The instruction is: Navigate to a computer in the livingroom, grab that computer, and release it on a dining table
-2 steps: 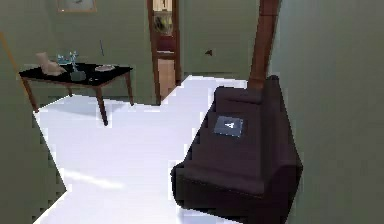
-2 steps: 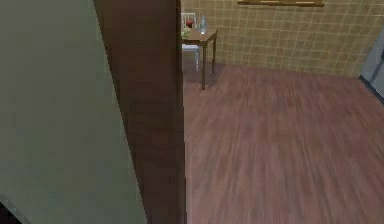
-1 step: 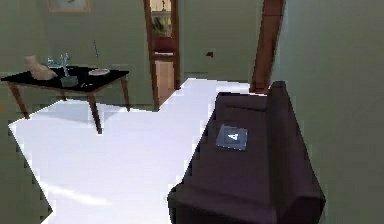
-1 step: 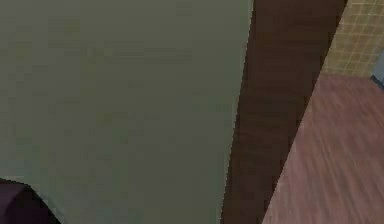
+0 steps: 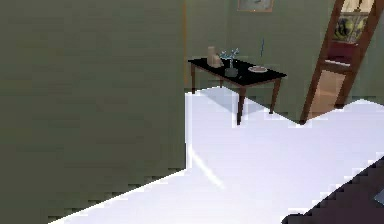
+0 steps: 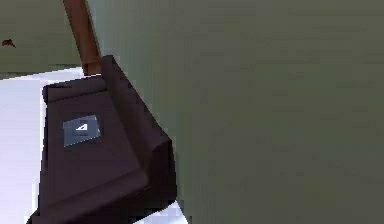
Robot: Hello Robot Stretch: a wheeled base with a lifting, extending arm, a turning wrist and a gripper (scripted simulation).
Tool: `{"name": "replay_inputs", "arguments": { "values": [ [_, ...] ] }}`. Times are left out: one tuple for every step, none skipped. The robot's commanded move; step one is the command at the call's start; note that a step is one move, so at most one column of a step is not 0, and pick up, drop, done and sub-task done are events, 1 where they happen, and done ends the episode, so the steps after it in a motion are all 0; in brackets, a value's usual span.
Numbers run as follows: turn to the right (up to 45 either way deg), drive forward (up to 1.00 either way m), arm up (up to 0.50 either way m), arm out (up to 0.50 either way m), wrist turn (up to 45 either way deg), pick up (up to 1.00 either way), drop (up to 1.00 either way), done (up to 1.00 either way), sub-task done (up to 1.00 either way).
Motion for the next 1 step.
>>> {"name": "replay_inputs", "arguments": {
  "values": [
    [-9.0,0.0,0.0,0.0,0.0,0.0,0.0,0.0,0.0]
  ]
}}
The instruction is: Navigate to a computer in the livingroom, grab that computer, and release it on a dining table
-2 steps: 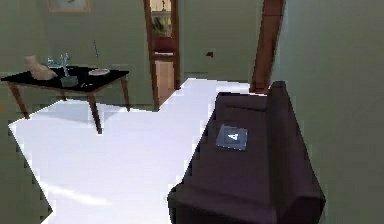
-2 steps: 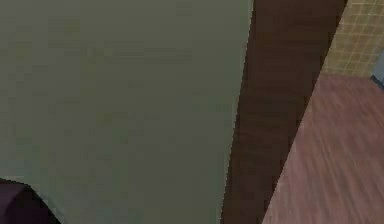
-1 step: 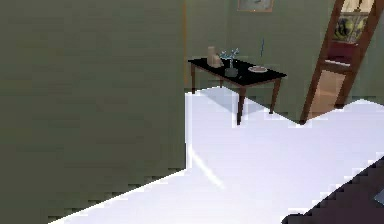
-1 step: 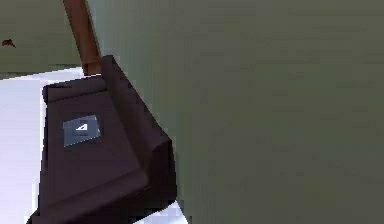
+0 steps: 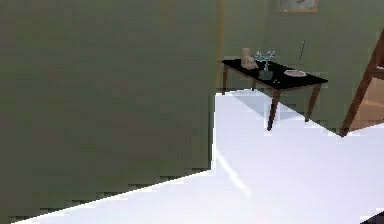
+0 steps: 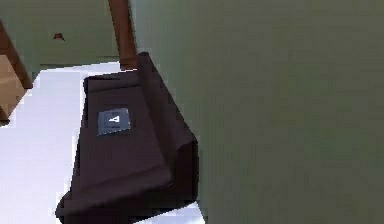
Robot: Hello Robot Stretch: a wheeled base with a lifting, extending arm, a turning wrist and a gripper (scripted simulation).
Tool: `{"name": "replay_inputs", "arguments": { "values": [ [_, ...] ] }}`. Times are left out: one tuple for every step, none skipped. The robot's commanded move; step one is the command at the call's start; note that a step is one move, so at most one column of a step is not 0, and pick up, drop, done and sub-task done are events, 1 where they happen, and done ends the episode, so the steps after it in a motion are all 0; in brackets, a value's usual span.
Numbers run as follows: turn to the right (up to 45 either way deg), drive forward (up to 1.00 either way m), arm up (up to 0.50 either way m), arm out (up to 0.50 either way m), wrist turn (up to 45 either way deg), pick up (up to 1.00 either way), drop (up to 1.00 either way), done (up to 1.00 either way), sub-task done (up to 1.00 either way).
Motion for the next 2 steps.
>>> {"name": "replay_inputs", "arguments": {
  "values": [
    [0.0,0.45,0.0,0.0,0.0,0.0,0.0,0.0,0.0],
    [36.0,0.0,0.0,0.0,0.0,0.0,0.0,0.0,0.0]
  ]
}}
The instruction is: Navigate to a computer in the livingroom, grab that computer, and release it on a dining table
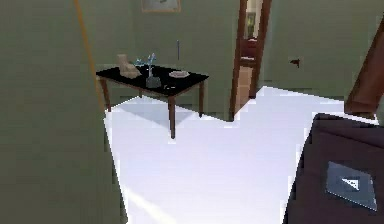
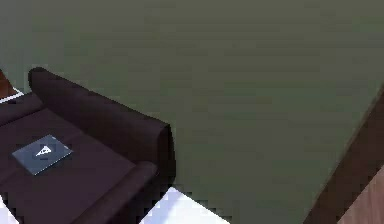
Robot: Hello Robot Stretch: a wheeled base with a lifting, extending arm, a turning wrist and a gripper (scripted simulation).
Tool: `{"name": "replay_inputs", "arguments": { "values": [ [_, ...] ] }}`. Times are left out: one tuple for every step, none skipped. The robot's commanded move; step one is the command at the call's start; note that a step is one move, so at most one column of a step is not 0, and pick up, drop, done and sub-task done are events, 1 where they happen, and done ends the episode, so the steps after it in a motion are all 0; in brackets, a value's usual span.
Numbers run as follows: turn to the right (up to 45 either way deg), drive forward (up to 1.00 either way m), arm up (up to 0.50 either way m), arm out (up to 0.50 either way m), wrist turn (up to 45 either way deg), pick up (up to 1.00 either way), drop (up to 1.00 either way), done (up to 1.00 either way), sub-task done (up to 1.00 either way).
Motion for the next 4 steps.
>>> {"name": "replay_inputs", "arguments": {
  "values": [
    [0.0,0.3,0.0,0.0,0.0,0.0,0.0,0.0,0.0],
    [-6.0,0.0,0.0,0.0,0.0,0.0,0.0,0.0,0.0],
    [0.0,0.25,0.0,0.0,0.0,0.0,0.0,0.0,0.0],
    [36.0,0.0,0.0,0.0,0.0,0.0,0.0,0.0,0.0]
  ]
}}
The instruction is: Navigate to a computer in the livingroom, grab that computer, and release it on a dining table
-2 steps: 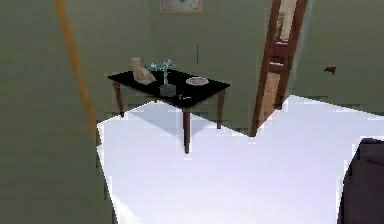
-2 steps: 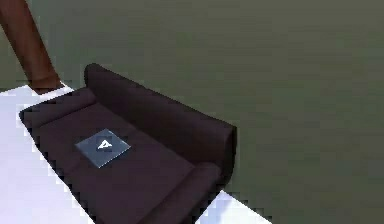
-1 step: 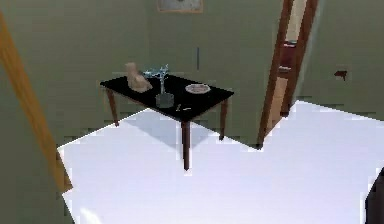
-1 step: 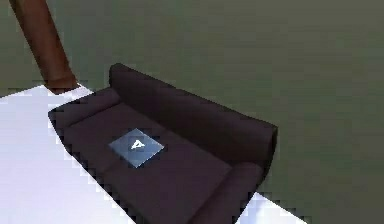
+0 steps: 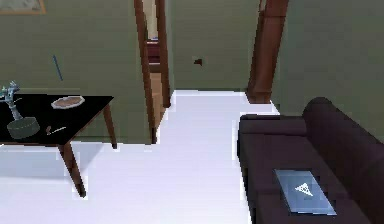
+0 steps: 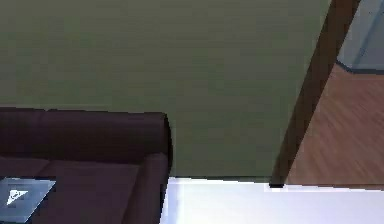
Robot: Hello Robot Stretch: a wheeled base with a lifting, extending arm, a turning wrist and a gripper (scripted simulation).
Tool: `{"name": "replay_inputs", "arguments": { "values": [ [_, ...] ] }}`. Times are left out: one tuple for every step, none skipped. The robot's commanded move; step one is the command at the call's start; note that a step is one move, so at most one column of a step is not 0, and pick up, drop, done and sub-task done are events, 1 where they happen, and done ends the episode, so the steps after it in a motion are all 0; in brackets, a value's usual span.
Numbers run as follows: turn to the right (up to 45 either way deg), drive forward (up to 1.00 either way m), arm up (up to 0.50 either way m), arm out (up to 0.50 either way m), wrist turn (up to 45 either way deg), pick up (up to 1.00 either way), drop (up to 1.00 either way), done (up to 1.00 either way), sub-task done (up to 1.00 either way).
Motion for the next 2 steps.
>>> {"name": "replay_inputs", "arguments": {
  "values": [
    [0.0,0.6,0.0,0.0,0.0,0.0,0.0,0.0,0.0],
    [-24.0,0.0,0.0,0.0,0.0,0.0,0.0,0.0,0.0]
  ]
}}
